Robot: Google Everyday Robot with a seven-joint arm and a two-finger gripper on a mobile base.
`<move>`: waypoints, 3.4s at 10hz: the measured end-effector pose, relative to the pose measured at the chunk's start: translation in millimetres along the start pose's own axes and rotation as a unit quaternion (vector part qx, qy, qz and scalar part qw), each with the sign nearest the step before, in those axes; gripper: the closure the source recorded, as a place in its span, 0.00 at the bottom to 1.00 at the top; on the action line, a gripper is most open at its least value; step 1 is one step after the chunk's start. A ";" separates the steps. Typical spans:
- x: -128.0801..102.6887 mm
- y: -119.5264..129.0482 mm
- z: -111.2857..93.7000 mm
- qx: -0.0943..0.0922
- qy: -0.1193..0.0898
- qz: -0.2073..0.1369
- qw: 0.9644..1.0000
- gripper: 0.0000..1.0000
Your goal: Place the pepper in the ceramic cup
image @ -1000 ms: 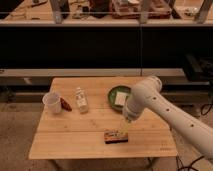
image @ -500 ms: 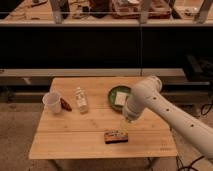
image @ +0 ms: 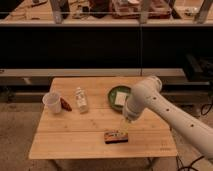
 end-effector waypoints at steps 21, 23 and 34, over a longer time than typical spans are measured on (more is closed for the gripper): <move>263.9 64.7 43.3 -0.086 0.122 -0.116 0.982 0.20; 294.1 62.9 58.0 -0.083 0.138 -0.124 0.979 0.20; 319.1 69.5 106.4 -0.072 0.129 -0.113 0.983 0.20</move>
